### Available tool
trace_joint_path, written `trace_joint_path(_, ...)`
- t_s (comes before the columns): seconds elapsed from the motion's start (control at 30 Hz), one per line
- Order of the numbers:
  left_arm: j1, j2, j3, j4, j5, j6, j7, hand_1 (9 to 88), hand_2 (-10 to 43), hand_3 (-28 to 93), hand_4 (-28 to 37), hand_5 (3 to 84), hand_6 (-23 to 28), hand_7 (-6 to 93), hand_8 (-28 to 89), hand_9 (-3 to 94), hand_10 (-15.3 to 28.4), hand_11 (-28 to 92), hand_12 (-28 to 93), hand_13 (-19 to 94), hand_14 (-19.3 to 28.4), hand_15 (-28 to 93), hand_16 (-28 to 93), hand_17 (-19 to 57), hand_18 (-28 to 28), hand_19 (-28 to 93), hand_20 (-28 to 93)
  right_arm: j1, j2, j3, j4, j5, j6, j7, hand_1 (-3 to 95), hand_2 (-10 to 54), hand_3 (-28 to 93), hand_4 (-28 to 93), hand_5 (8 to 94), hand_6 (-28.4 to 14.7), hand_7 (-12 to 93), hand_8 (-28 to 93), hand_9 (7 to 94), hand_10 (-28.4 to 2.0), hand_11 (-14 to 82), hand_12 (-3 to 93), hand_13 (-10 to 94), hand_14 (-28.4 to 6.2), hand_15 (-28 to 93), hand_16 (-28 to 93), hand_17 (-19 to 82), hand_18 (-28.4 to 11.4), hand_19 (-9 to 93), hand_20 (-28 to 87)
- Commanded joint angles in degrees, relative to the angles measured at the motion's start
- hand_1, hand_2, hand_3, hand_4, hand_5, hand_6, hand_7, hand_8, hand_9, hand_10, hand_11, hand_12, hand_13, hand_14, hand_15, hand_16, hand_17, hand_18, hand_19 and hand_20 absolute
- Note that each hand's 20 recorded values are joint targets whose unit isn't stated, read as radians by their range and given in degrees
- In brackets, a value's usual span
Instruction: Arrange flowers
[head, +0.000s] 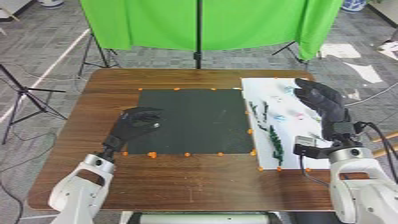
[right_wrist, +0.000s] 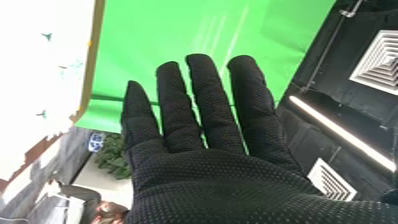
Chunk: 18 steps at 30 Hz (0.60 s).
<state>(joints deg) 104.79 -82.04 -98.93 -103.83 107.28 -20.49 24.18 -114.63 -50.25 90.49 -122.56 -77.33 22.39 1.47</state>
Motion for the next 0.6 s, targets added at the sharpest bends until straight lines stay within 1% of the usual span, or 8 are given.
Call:
trace_joint_path(0.03,0.9,-0.95,0.17,0.89,-2.51,0.26,-1.71,38.5,-2.6,57,-13.2,52.1,5.1,16.8,-6,53.1,13.9,25,14,43,19.1,29,-2,10.1,15.6,23,23,-0.3,0.0,-0.7,-0.8,-1.0,3.1,0.4,6.2,-9.5,70,-28,42.8,-3.3,17,-11,48.4,-15.5,6.3,18.6,36,-12.8,11,22,18,-15.5,11,30)
trace_joint_path(0.2,1.0,-1.15,0.16,0.9,-2.68,-0.18,-1.85,38.5,-2.3,57,-13.3,52.2,5.1,16.8,-7,53.2,13.9,25,14,43,19.2,29,-2,9.5,15.7,22,22,0.1,0.5,-1.6,-1.3,-3.7,6.1,3.0,6.3,-9.5,68,-28,45.0,-4.0,16,-10,52.8,-15.7,7.7,18.3,44,-12.8,14,20,22,-16.6,22,36)
trace_joint_path(0.3,0.8,-1.05,0.11,0.74,-2.63,-0.12,-1.74,38.5,-2.3,57,-13.2,52.2,5.1,16.8,-7,53.2,13.9,25,14,43,19.2,29,-2,9.4,15.8,22,22,0.3,1.0,-1.9,-2.7,-7.2,7.8,7.4,9.2,-9.5,68,-28,46.6,-4.6,15,-10,55.1,-15.5,9.1,18.7,50,-13.4,16,19,25,-17.4,30,40)
trace_joint_path(0.37,0.6,-0.75,0.21,0.69,-2.68,0.28,-1.69,38.5,-2.3,58,-13.2,52.1,5.1,16.8,-7,53.2,13.9,25,14,43,19.2,29,-2,9.4,15.8,22,22,0.4,1.4,-1.9,-4.3,-11.4,8.3,12.8,14.0,-9.5,68,-27,48.4,-5.4,15,-9,57.3,-15.6,11.0,19.2,57,-14.2,18,20,29,-17.1,35,44)
trace_joint_path(0.47,0.1,-0.31,0.06,0.61,-2.78,0.4,-1.7,38.5,-2.4,58,-13.2,52.1,5.1,16.8,-7,53.1,13.9,25,14,43,19.2,29,-2,9.4,15.8,22,22,0.8,2.4,-3.0,-6.7,-20.0,8.5,22.3,21.3,-9.5,67,-24,52.3,-5.5,17,-9,61.3,-16.5,13.8,20.1,65,-13.5,20,23,32,-17.9,46,48)
trace_joint_path(0.53,0.0,-0.07,-0.08,0.51,-2.87,0.55,-1.82,38.5,-2.3,58,-13.2,52.2,5.1,16.8,-7,53.1,13.9,25,14,43,19.2,29,-2,9.4,15.8,22,22,0.7,2.7,-2.8,-8.2,-22.3,5.3,26.5,24.1,-9.5,65,-24,55.9,-5.4,18,-8,65.6,-17.0,16.3,21.3,70,-12.5,25,26,34,-18.8,54,51)
trace_joint_path(0.57,0.2,0.91,0.42,0.41,-3.67,1.26,-2.14,38.5,-2.3,58,-13.2,52.2,5.1,16.8,-7,53.2,13.9,25,14,43,19.2,29,-2,9.4,15.7,22,22,0.5,2.8,-2.3,-9.1,-23.8,1.9,29.2,25.3,-9.5,61,-26,57.9,-5.4,18,-8,67.3,-17.1,17.0,21.7,73,-12.1,28,27,35,-19.7,59,52)
trace_joint_path(0.6,0.5,0.94,0.27,0.2,-3.67,1.31,-2.26,38.5,-2.4,58,-13.2,52.1,5.1,16.8,-7,53.2,13.8,25,14,43,19.2,29,-2,9.4,15.7,22,22,0.5,3.0,-2.0,-9.6,-25.5,-1.4,31.1,26.7,-9.5,56,-27,60.0,-5.5,18,-7,69.6,-17.3,17.4,22.1,75,-12.1,30,28,35,-20.7,62,52)
